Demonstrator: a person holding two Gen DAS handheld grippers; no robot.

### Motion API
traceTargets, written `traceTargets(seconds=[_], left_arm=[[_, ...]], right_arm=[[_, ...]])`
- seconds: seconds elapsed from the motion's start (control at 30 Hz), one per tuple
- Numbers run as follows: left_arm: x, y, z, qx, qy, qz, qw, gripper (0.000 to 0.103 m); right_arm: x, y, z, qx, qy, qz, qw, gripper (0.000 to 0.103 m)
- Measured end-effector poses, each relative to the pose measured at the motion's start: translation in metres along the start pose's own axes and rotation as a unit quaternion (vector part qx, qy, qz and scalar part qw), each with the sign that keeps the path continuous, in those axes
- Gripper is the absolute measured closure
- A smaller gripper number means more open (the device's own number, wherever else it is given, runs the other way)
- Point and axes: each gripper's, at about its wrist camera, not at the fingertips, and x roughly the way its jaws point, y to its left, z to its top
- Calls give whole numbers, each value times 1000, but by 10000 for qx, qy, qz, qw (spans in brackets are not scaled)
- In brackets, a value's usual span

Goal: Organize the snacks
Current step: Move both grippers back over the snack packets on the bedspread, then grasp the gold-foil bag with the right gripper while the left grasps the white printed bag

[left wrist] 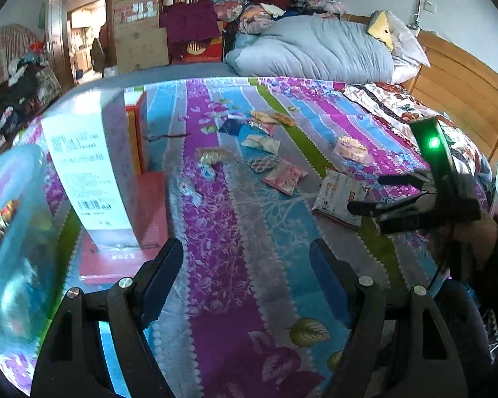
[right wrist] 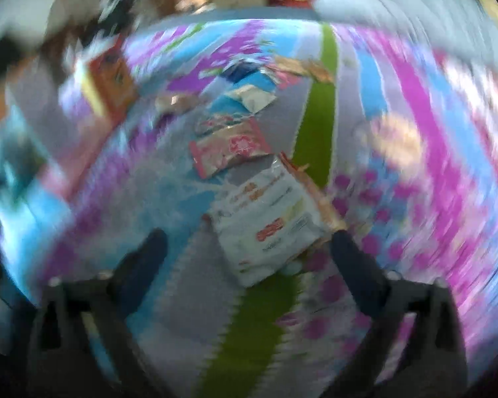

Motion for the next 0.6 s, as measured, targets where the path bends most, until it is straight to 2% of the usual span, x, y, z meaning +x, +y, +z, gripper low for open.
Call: traceTargets(seconds=[0.07,0.1,0.2,0.23,0.3,0.37,0.43,0.47,0.5,0.6], left_arm=[[5,1,-2,-85,60,-89,9999,23],[6,0,-4,-86,64,-96,9999,23],[8,-1,-5,-113,81,-117,9998,23],[9,-1,-4,-127,91,-122,9998,23],[9,-1,-4,-113,91,-115,9998,23],[11,-1,-4,-112,89,-139,9998,23],[17,-4,-2,-123,122,-190,9997,23],[20,-6,0,-110,140,-221,9996,23],[24,-8,1,-79,157,-256,9995,23],[39,-17,6,72,223,-364,9991,23]], right_arm=[[9,3,5,-656,144,-229,9975,3],[18,2,9,-915,289,-170,9952,3],[42,-8,18,-1075,620,-92,9922,7],[49,-10,20,-1074,751,40,9914,12],[47,-10,22,-1052,749,280,9912,26],[40,-6,19,-1126,645,271,9912,40],[35,-11,17,-892,532,302,9941,53],[29,-16,17,-642,410,397,9963,67],[22,-23,16,-443,323,502,9972,76],[3,-39,8,171,176,1014,9945,80]])
